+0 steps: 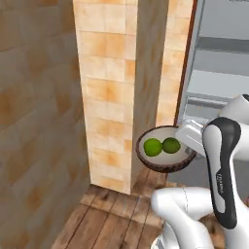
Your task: Place the bowl with the limes on the top shelf of the fridge. Place the bowl with the steak and chicken drumstick on the second highest shelf of the fridge.
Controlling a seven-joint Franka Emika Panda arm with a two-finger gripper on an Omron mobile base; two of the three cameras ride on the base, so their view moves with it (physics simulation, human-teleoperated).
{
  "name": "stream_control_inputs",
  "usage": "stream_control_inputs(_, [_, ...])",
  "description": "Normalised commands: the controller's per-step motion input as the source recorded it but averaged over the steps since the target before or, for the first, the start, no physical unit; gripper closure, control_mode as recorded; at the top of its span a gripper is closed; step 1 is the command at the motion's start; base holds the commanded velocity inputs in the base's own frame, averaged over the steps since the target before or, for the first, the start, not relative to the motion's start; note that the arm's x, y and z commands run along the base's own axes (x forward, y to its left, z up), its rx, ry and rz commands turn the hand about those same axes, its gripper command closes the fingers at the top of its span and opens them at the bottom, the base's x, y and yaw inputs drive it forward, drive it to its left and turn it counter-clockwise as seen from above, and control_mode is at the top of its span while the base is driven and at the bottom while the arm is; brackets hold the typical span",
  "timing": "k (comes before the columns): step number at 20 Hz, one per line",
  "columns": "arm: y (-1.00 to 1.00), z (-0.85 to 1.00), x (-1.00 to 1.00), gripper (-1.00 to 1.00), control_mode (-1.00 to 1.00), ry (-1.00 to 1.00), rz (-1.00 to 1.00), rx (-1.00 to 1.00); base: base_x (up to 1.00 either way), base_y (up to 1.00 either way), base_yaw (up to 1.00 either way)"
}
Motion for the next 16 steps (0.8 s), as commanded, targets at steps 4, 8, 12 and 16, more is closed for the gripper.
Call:
stream_control_inputs(4, [0.00, 0.00, 0.00, 1.00, 1.00, 0.00, 0.00, 0.00, 0.73, -0.29, -0.58])
stream_control_inputs(8, [0.00, 0.00, 0.00, 1.00, 1.00, 0.00, 0.00, 0.00, 0.99, -0.19, -0.50])
stream_control_inputs(12, [0.00, 0.00, 0.00, 1.00, 1.00, 0.00, 0.00, 0.00, 1.00, -0.05, -0.46])
stream_control_inputs(16, [0.00, 0.00, 0.00, 1.00, 1.00, 0.00, 0.00, 0.00, 1.00, 0.00, -0.42])
